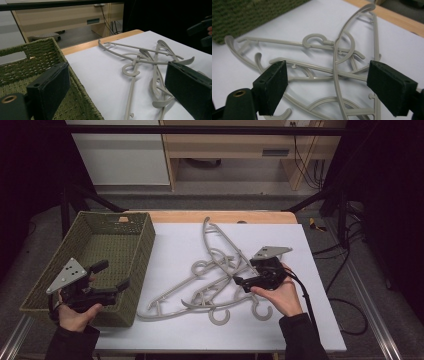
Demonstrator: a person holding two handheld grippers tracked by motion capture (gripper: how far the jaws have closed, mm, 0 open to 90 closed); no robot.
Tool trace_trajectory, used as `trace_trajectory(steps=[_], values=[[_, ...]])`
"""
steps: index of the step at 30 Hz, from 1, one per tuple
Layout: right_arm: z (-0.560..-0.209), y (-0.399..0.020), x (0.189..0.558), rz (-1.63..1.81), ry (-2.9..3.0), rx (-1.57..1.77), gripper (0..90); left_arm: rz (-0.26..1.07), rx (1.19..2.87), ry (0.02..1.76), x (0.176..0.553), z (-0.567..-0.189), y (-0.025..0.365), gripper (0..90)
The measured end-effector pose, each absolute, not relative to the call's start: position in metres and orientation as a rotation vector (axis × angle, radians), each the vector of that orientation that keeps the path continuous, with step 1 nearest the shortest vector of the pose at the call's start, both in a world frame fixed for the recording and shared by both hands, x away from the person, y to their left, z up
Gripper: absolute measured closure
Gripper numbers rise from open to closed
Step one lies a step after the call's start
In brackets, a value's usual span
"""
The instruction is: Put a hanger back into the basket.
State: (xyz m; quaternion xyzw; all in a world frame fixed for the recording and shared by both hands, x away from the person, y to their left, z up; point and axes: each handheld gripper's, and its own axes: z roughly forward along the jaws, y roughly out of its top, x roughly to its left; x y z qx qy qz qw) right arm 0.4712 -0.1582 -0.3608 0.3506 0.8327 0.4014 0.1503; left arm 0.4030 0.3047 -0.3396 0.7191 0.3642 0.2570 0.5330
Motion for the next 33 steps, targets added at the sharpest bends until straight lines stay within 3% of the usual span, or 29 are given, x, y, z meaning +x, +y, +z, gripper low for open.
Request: trace_trajectory(steps=[11, 33], values=[[-0.391, -0.133, 0.503, 0.912, 2.495, 1.056, 33.3, 0.611, 1.719, 0.864, 0.403, -0.340, 0.305, 5.7], [-0.439, -0.125, 0.534, 0.676, 2.655, 1.072, 64.7, 0.609, 1.734, 0.859, 0.405, -0.342, 0.303, 5.9]])
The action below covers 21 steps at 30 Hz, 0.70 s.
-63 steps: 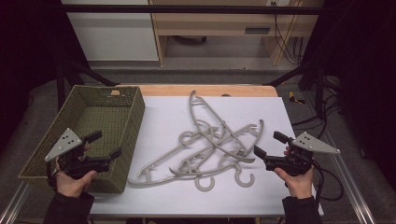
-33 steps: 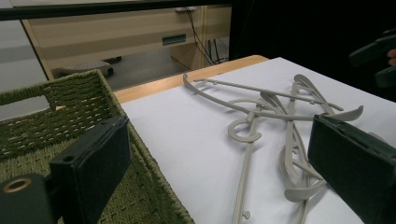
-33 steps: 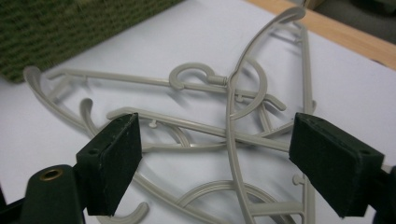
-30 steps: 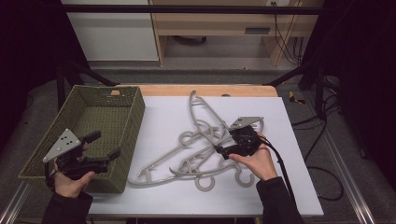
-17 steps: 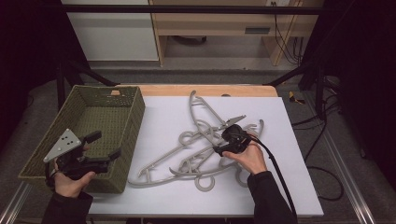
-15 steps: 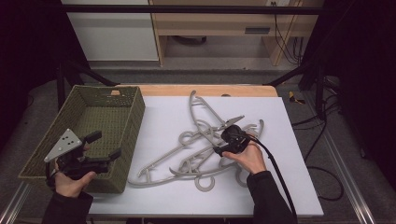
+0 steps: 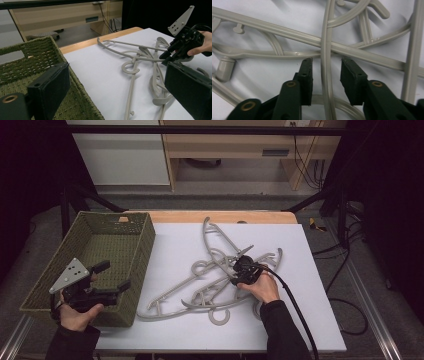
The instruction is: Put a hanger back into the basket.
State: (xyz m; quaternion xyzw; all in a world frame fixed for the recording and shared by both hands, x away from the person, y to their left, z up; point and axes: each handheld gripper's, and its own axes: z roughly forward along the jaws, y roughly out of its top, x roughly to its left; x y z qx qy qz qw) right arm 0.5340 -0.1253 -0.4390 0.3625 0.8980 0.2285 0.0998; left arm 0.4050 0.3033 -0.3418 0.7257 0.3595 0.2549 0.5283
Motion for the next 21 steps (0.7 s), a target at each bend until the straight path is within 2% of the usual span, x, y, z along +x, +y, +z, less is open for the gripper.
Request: trace_trajectory(steps=[8, 21], values=[[-0.4437, -0.1284, 0.5387, 0.705, 2.699, 1.072, 80.7, 0.607, 1.734, 0.858, 0.4049, -0.3418, 0.3030, 6.1], [-0.4380, -0.1317, 0.5374, 0.769, 2.684, 1.049, 82.1, 0.610, 1.734, 0.858, 0.4048, -0.3418, 0.3027, 6.3]])
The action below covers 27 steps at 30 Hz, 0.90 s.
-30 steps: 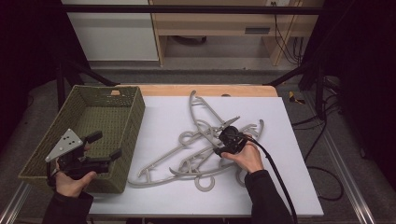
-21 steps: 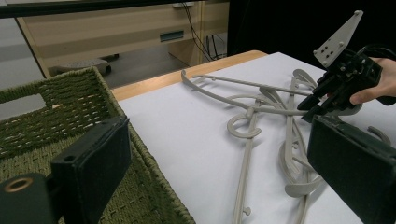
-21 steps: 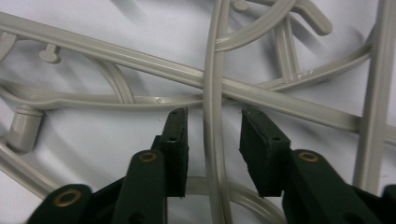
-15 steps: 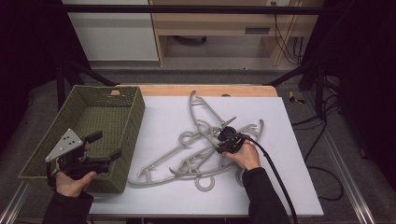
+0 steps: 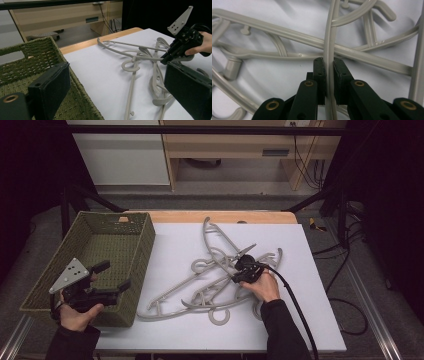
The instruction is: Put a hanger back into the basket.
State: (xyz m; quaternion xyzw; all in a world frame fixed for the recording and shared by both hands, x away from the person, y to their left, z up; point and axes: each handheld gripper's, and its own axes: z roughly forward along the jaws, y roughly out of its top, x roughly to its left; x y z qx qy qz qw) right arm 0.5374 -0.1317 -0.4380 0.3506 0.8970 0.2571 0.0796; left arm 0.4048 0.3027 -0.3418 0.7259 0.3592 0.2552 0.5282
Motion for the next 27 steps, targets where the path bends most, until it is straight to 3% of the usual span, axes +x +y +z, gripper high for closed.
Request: trace_trajectory(steps=[27], values=[[-0.381, -0.164, 0.509, 1.004, 2.617, 1.000, 82.6, 0.613, 1.739, 0.841, 0.402, -0.339, 0.299, 6.3]])
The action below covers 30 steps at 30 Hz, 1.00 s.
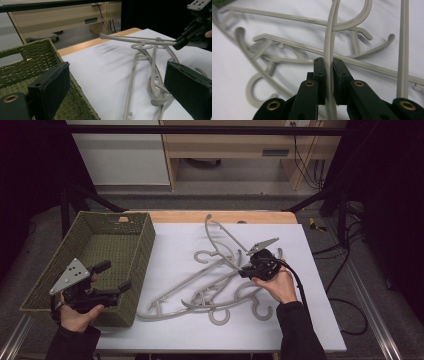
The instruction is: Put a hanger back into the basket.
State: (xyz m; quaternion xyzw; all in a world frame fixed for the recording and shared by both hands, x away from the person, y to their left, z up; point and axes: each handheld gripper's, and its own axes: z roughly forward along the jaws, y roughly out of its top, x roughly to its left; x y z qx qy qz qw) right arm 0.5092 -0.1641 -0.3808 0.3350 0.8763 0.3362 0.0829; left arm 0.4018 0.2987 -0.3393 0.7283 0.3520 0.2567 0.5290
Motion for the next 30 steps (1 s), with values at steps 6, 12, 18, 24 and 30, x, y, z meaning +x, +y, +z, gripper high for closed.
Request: trace_trajectory(steps=[6, 12, 18, 24, 30], values=[[-0.369, -0.166, 0.489, 1.108, 2.659, 0.901, 82.6, 0.613, 1.760, 0.810, 0.399, -0.336, 0.293, 6.3], [-0.361, -0.162, 0.467, 1.180, 2.744, 0.778, 82.6, 0.608, 1.805, 0.768, 0.395, -0.334, 0.284, 6.4], [-0.353, -0.164, 0.451, 1.274, 2.817, 0.645, 82.6, 0.603, 1.873, 0.703, 0.391, -0.333, 0.270, 6.4], [-0.355, -0.164, 0.445, 1.281, 2.889, 0.569, 82.6, 0.585, 1.953, 0.649, 0.391, -0.338, 0.256, 6.4], [-0.360, -0.160, 0.441, 1.319, 2.939, 0.496, 82.5, 0.562, 2.051, 0.564, 0.390, -0.347, 0.239, 6.6]])
